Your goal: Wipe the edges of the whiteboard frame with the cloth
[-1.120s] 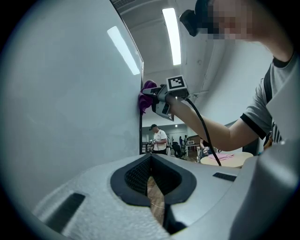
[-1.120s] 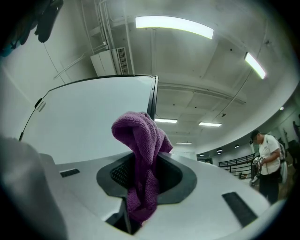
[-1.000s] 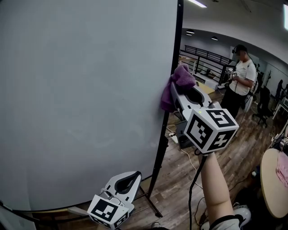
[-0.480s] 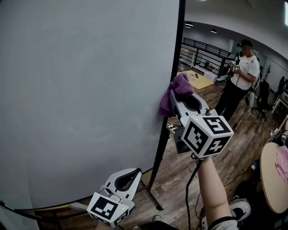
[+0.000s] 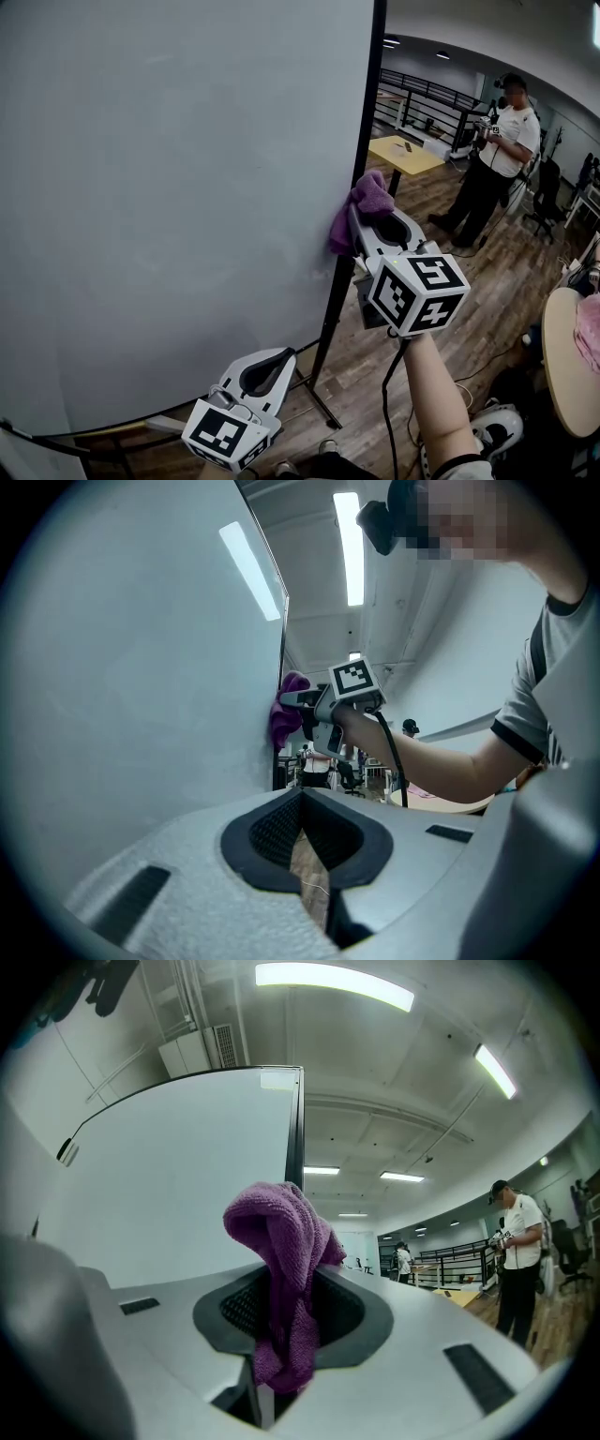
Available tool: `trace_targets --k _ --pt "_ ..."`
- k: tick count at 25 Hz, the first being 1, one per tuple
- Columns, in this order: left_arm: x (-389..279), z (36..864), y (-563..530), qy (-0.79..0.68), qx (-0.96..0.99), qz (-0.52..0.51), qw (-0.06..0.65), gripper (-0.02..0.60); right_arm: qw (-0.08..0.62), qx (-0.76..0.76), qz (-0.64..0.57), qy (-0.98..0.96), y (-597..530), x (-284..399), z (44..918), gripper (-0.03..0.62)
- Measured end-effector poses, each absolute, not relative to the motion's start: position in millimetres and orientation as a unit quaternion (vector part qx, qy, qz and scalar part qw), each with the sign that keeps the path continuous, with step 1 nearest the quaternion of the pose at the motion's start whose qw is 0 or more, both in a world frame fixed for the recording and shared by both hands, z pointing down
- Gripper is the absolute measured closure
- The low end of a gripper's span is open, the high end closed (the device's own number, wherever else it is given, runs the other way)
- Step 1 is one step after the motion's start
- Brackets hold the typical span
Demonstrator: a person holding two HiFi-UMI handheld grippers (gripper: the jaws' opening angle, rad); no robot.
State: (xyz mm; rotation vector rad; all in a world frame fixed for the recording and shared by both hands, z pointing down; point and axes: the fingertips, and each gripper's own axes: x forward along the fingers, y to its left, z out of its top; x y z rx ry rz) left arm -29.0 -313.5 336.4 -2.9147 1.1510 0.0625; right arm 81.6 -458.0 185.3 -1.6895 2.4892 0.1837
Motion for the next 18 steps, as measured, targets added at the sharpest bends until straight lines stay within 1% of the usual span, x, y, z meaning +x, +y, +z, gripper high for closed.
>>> trace_targets --k 18 --pt "-32.5 348.8 -303.9 0.362 -0.932 0.016 -0.007 0.563 0.014 -0.581 0.019 0.813 -461.6 77.5 263.8 0.49"
